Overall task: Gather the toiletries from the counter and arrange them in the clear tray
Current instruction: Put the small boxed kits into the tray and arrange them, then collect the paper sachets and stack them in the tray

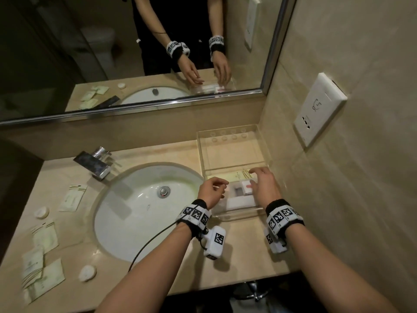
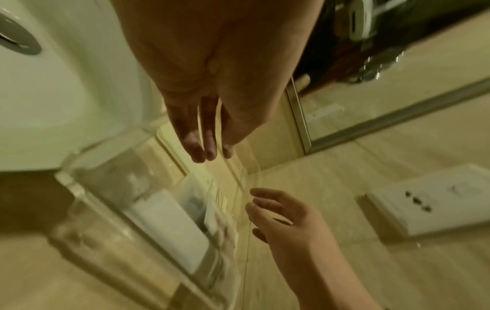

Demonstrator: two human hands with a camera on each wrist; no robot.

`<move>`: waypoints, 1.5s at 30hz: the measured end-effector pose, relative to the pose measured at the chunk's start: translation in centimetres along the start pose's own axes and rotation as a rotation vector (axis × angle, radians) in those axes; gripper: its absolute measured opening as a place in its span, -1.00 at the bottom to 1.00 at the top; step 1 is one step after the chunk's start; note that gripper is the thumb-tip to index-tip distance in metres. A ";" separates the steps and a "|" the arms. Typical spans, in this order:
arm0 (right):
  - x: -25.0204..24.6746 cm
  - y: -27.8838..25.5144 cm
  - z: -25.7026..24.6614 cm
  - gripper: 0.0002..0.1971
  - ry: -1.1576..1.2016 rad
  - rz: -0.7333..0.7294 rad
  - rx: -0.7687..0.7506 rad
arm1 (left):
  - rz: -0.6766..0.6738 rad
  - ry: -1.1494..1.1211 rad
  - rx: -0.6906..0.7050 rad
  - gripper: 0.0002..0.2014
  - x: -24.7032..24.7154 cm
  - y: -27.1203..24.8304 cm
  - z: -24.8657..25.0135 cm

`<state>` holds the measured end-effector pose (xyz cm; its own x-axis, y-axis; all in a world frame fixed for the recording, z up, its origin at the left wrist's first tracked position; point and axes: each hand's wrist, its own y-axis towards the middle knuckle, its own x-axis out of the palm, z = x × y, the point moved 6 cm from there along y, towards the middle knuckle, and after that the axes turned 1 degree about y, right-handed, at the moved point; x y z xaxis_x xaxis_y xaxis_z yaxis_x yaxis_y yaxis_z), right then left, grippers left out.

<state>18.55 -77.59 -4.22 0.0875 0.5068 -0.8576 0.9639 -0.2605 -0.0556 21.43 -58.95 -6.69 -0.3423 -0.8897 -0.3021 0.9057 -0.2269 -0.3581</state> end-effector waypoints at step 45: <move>39.6 -16.3 -51.3 -0.22 -0.271 -0.746 -0.961 | 0.892 0.008 -0.798 -0.38 -46.4 -23.1 -31.2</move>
<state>19.19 -11.14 -11.11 -0.5041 0.0573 -0.8617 0.5595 0.7817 -0.2753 8.62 -0.06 -12.01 0.3238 -0.6055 -0.7270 0.4152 0.7814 -0.4658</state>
